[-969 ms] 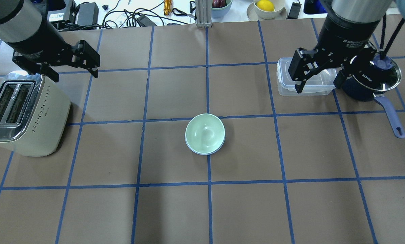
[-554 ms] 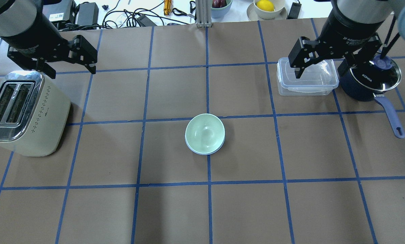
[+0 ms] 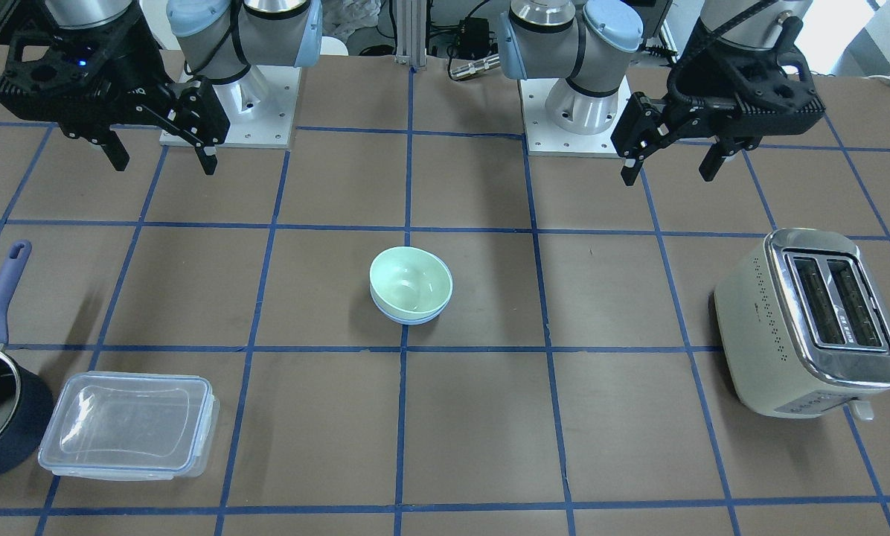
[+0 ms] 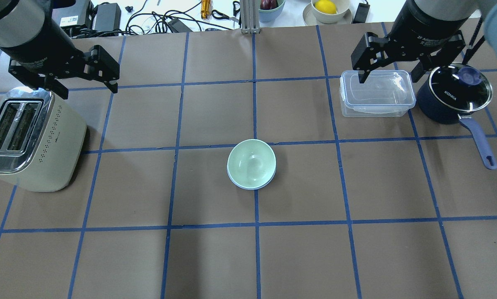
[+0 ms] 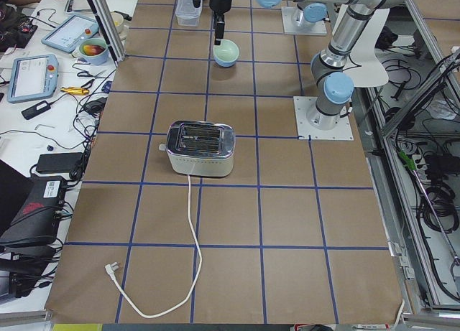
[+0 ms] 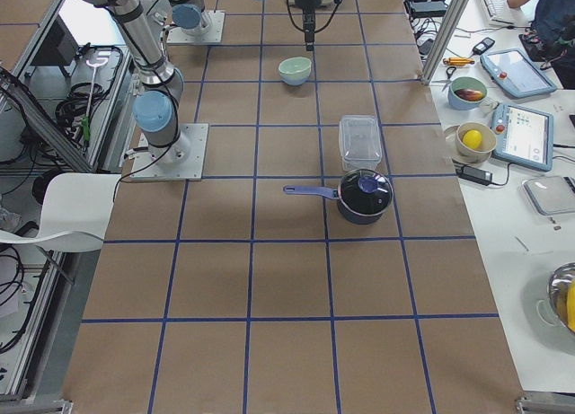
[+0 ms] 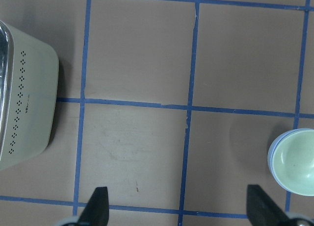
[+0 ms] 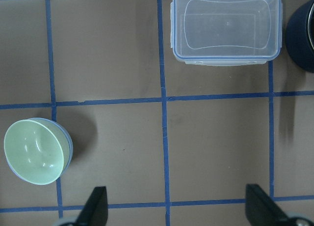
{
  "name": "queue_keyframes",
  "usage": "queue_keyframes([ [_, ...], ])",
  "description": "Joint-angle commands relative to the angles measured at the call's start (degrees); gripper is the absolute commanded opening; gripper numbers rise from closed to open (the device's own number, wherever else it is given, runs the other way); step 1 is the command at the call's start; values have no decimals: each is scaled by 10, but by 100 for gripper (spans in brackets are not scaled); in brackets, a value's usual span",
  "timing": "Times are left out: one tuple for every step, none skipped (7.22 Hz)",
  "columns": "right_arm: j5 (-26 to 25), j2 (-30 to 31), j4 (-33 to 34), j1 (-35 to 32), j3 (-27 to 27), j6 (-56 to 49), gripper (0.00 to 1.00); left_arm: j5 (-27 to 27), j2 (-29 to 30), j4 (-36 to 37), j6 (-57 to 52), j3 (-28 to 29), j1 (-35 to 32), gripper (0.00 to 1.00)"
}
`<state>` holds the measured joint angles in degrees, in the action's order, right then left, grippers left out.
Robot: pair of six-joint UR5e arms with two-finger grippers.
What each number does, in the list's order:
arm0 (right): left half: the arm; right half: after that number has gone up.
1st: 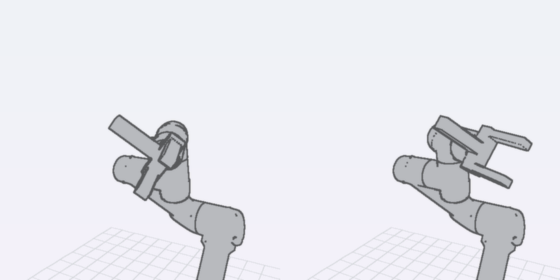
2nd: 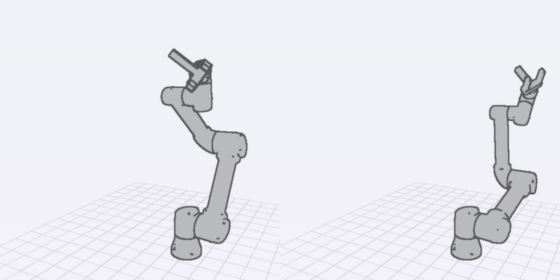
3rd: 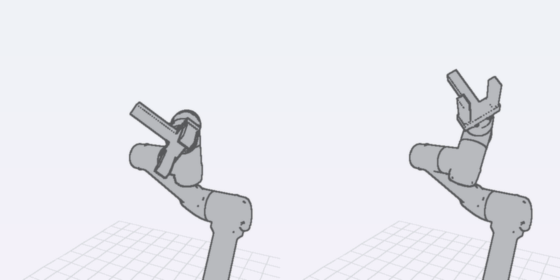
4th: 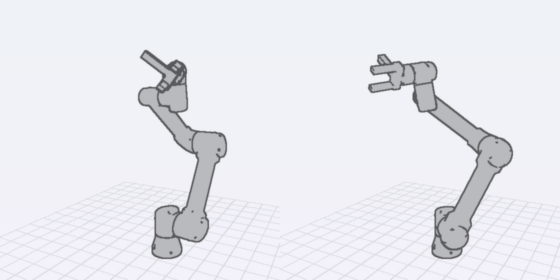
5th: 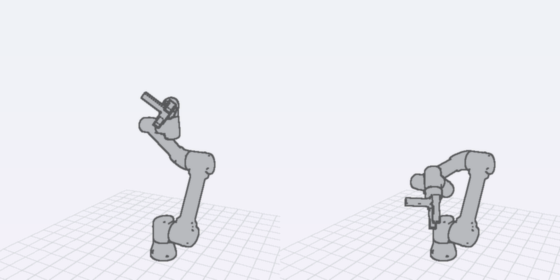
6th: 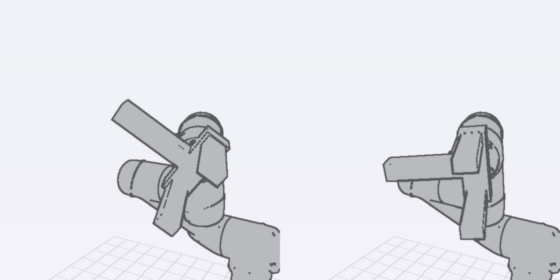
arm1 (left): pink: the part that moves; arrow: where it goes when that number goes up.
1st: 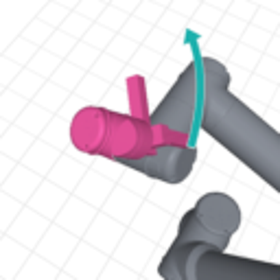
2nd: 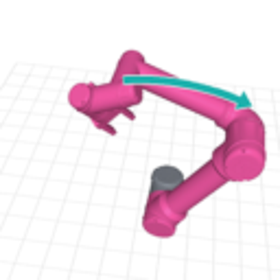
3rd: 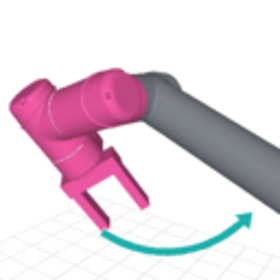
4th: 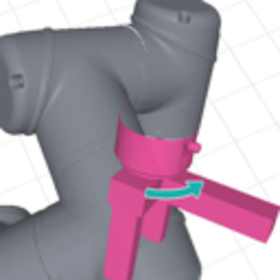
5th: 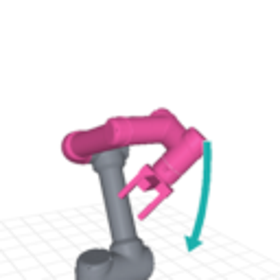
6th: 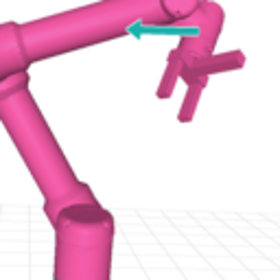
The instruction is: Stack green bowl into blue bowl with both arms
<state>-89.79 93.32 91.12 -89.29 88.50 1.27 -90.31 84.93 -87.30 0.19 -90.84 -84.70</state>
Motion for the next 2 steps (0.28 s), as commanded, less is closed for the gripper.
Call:
queue_keyframes([
  [1, -2, 0, 0, 1, 0, 100, 0, 1, -1, 4, 0, 0, 100],
  [1, -2, 1, 0, 1, -1, 100, 4, 1, 1, 4, 0, 0, 100],
])
